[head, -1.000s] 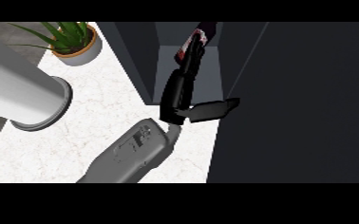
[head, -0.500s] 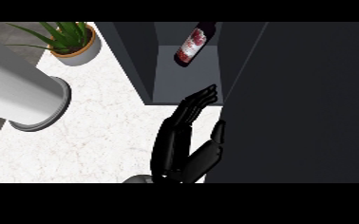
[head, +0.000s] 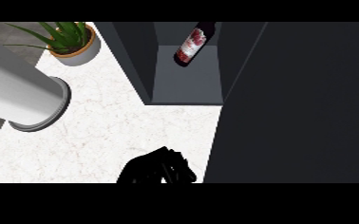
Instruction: Pick up the wine, place it into the cabinet and close the cabinet
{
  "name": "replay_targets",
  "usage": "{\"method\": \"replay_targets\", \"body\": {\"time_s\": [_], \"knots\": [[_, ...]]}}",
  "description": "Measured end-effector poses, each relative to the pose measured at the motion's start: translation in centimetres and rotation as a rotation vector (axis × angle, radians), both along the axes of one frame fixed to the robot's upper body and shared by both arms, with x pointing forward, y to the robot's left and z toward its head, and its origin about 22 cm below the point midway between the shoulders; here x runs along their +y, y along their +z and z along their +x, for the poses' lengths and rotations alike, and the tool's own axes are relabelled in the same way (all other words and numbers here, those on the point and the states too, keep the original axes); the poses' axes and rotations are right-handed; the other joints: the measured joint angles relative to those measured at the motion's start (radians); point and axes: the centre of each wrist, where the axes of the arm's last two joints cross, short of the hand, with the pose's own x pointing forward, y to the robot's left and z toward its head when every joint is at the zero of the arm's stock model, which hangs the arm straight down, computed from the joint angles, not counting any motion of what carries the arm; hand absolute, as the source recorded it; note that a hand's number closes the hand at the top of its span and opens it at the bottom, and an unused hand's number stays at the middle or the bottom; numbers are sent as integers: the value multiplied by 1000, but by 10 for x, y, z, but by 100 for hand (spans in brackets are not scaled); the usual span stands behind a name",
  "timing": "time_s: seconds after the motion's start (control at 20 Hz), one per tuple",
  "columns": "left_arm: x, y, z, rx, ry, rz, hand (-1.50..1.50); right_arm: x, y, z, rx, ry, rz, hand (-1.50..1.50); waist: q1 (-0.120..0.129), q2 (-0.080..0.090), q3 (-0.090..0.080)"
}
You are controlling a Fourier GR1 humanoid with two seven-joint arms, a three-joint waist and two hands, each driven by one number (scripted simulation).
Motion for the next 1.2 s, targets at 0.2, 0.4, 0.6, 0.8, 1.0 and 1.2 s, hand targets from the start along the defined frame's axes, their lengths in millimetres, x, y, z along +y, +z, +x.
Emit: {"method": "replay_targets", "body": {"time_s": [0.2,0.4,0.6,0.8,1.0,1.2], "knots": [[30,0,-15,-12,-29,6,150,9,-3,0,-16,66,-77,150,5,1,1],[59,6,-21,-20,-55,9,150,25,-8,-2,4,180,-85,150,9,0,0],[88,10,-25,-41,-45,-1,150,43,-12,-4,54,297,-79,150,14,4,2],[126,13,-22,-53,-25,1,150,61,-15,-10,89,382,-88,150,14,6,3],[161,21,-23,-71,8,9,150,88,-13,-14,79,472,-131,150,22,0,-1],[195,23,-21,-81,14,17,150,124,-10,-11,61,496,-178,150,28,-3,-3]]}}
